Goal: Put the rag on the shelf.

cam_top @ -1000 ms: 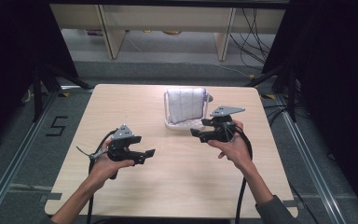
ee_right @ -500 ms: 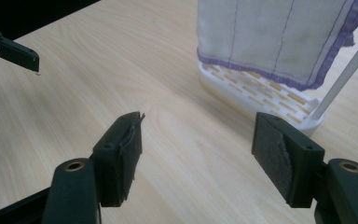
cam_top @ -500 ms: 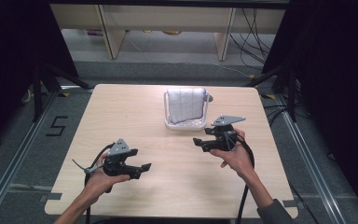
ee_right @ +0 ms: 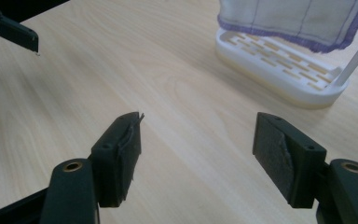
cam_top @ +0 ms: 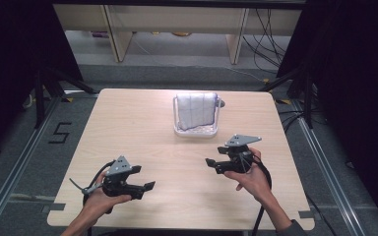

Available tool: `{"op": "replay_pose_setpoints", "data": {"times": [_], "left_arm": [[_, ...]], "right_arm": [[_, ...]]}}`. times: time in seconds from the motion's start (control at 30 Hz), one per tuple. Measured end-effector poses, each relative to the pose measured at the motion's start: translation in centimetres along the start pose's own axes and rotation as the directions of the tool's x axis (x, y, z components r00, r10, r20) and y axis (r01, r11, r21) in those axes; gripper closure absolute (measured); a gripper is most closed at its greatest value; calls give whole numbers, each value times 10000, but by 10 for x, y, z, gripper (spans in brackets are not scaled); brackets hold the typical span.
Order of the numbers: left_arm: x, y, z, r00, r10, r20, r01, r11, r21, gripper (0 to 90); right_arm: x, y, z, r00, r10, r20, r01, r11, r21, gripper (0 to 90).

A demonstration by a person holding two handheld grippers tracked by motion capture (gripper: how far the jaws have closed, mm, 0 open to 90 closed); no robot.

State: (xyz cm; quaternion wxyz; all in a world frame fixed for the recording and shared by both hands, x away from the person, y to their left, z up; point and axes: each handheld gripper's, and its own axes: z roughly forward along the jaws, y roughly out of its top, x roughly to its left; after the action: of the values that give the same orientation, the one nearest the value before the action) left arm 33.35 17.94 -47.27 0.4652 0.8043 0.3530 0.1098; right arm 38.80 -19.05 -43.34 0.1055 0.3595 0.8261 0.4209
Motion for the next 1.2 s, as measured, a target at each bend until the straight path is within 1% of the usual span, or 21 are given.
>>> {"op": "replay_pose_setpoints", "data": {"times": [0.03, 0.07, 0.1, 0.13, 0.17, 0.2, 0.23, 0.3, 0.33, 0.37, 0.43, 0.57, 0.63, 0.73, 0.83, 0.9, 0.93, 1.07, 1.1, 1.17, 1.2], "left_arm": [[-1, -2, -1, 10000, -2, 15, 2, 10000, -40, 201], [-1, -3, -1, 10000, -24, 59, 25, 10000, -70, 201], [-1, -5, -2, 10000, 9, 71, -9, 10000, -31, 201], [-2, -7, -2, 10000, -48, 40, 48, 10000, -26, 201], [-2, -8, -3, 10000, -9, -8, 9, 10000, 65, 201], [-3, -10, -3, 10000, -4, -2, 4, 10000, -8, 201], [-4, -12, -3, 10000, -32, -4, 32, 10000, 11, 201], [-4, -16, -4, 9999, -88, 86, 88, 10000, -39, 198], [-5, -17, -5, 9999, -104, 127, 103, 9999, 59, 197], [-6, -19, -5, 9998, -165, 61, 166, 9999, -34, 196], [-7, -23, -5, 9999, -101, 125, 101, 9999, 25, 195], [-11, -30, -4, 10000, -61, -37, 61, 9998, 163, 193], [-13, -33, -1, 9994, -333, 37, 333, 9994, 15, 192], [-14, -36, -1, 9995, -301, 138, 301, 9995, 62, 188], [-16, -39, -1, 9991, -221, 374, 220, 9997, 43, 164], [-18, -41, 0, 9993, -38, 373, 32, 9999, 160, 157], [-20, -42, 2, 9992, -56, 392, 56, 10000, 11, 156], [-19, -40, 0, 9992, 177, 350, -181, 9997, 133, 154], [-20, -41, 0, 9996, -23, 275, 21, 10000, 92, 153], [-19, -42, 2, 9996, -23, 295, 24, 10000, -41, 151], [-19, -42, 1, 9996, 68, 274, -70, 9999, 75, 149]], "right_arm": [[1, -2, 0, 10000, -77, 20, 77, 9999, -87, 325], [4, -4, 0, 10000, 89, -36, -89, 10000, -34, 322], [3, -7, 1, 9999, -116, -67, 116, 9999, -21, 319], [7, -10, 0, 9999, 63, -105, -63, 10000, 41, 314], [7, -12, 0, 9999, -20, -111, 20, 10000, 7, 311], [10, -14, 0, 9997, 213, -157, -211, 9997, 108, 309], [10, -17, 0, 9999, 26, -144, -26, 10000, 10, 305], [12, -24, 0, 9999, 43, -158, -43, 10000, 3, 292], [16, -29, -1, 9993, 292, -215, -290, 9995, 88, 291], [15, -31, -1, 9998, 81, -182, -80, 9999, 82, 291], [18, -39, -2, 9997, 116, -235, -111, 9998, 190, 280], [20, -51, -3, 9996, 90, -260, -74, 9983, 582, 263], [19, -56, -3, 9996, -25, -285, 42, 9982, 592, 254], [20, -64, -8, 9995, 190, -266, -170, 9972, 727, 238], [20, -73, -11, 10000, 82, -10, -81, 9970, 766, 222], [21, -80, -11, 9997, 159, -163, -143, 9956, 923, 220], [23, -82, -11, 9996, 267, -136, -252, 9948, 983, 217], [28, -89, -11, 10000, -52, 56, 45, 9931, 1172, 190], [29, -90, -11, 9999, -119, 42, 113, 9925, 1219, 189], [30, -91, -8, 10000, -72, -32, 75, 9941, 1086, 189], [30, -91, -9, 9999, -149, -6, 149, 9932, 1158, 187]]}}
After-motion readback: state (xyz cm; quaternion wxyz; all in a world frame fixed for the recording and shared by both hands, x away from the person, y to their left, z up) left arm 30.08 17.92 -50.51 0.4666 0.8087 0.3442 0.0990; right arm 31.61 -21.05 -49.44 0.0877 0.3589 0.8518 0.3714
